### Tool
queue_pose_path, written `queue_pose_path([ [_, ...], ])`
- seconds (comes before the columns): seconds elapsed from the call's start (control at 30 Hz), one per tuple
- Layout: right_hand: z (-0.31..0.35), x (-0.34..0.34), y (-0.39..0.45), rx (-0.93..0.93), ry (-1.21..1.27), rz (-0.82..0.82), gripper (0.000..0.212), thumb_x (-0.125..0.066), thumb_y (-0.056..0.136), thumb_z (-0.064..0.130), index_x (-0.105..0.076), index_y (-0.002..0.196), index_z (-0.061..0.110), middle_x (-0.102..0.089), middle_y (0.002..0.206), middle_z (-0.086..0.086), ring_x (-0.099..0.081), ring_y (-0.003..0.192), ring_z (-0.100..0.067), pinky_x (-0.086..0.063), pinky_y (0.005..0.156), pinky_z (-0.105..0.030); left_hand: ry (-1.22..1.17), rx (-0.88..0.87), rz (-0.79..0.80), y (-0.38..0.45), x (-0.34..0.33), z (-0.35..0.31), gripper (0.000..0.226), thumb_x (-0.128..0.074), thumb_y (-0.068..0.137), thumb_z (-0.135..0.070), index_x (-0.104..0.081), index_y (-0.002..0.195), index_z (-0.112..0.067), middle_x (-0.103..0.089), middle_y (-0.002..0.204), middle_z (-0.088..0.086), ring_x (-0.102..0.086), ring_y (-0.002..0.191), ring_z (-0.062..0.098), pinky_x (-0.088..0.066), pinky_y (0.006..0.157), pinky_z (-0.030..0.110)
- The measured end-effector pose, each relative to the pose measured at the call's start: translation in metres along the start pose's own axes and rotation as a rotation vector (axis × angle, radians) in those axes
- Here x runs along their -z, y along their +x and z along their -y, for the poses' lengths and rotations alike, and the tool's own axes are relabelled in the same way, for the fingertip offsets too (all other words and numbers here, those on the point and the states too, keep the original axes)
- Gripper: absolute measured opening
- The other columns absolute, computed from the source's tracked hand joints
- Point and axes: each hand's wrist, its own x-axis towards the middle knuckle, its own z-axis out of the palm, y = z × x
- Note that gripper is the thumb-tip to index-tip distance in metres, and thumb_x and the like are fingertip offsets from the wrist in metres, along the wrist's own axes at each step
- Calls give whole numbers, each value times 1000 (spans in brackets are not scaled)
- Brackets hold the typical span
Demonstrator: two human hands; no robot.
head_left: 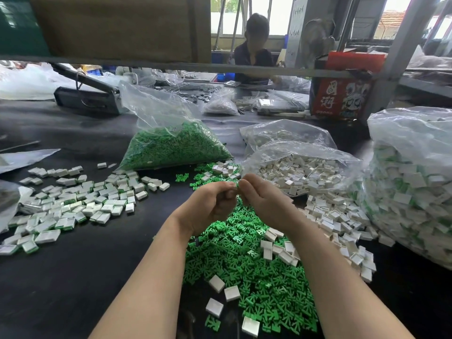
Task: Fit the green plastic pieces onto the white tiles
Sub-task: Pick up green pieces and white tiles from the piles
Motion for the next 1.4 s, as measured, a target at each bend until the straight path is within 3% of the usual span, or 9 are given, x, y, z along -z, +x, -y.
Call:
queue_pose_path([
  [0.13, -6, -3, -1, 145, -145, -148, 16, -46, 103, 26, -45, 86, 24, -48, 64, 7, -43, 57, -14, -38, 56, -35, -63, 43, -6, -2, -1, -2, 37, -36, 99, -28, -41, 63, -21, -22, 57, -4, -14, 50, 11, -13, 43, 22],
  [0.3, -9, -4, 3, 105, -99, -329, 32, -43, 103, 28, -47, 73, 18, -46, 58, 5, -41, 51, -14, -35, 52, -34, -77, -20, 8, -4, -2, -4, 33, -36, 101, -27, -47, 72, -18, -37, 60, -4, -27, 53, 10, -21, 49, 23],
  [0.47, -1, -11, 7, 20, 83, -355, 41, -42, 103, 32, -50, 68, 13, -46, 57, 2, -39, 52, -16, -33, 53, -33, 64, -103, -28, -4, -7, -3, 25, -42, 101, -28, -56, 85, -16, -49, 66, -4, -39, 59, 9, -23, 54, 26],
  [0.67, -1, -11, 6, -39, 183, -388, 43, -44, 103, 32, -49, 63, 18, -48, 54, 7, -40, 48, -9, -34, 53, -30, 95, -122, -74, -3, -15, -6, 24, -42, 104, -23, -61, 91, -16, -63, 67, -15, -54, 57, -3, -39, 49, 10],
  [0.77, -1, -11, 6, -32, 178, -394, 43, -45, 103, 31, -54, 65, 15, -57, 59, 1, -43, 49, -8, -36, 52, -30, 76, -135, -92, -3, -18, -8, 25, -42, 104, -22, -61, 89, -18, -65, 69, -14, -56, 58, -4, -40, 49, 9],
  [0.93, 0, -11, 6, -15, 162, -394, 42, -45, 103, 31, -60, 73, 6, -65, 67, -5, -56, 58, -23, -47, 59, -39, 69, -148, -108, -3, -18, -8, 26, -45, 103, -23, -64, 85, -20, -64, 73, -9, -54, 62, 0, -40, 53, 12],
  [1.1, -4, -9, 5, -7, 134, -401, 41, -48, 102, 30, -51, 61, 21, -50, 46, 17, -41, 44, -3, -31, 47, -18, 97, -155, -105, -4, -18, -6, 25, -44, 103, -23, -64, 89, -19, -68, 74, -12, -60, 66, -4, -45, 58, 10],
  [1.27, -4, -11, 7, 28, 96, -392, 39, -51, 101, 29, -63, 71, 6, -53, 56, 7, -44, 49, -5, -38, 52, -30, 82, -189, -64, -6, -18, -6, 32, -42, 105, -18, -64, 82, -20, -64, 66, -17, -57, 57, -6, -41, 52, 6],
  [1.4, -6, -15, 7, 7, 135, -420, 41, -48, 102, 29, -55, 66, 12, -49, 55, 8, -41, 49, -5, -34, 50, -25, 95, -202, -64, -4, -20, -5, 34, -42, 105, -19, -65, 80, -22, -64, 68, -16, -56, 59, -7, -41, 53, 6],
])
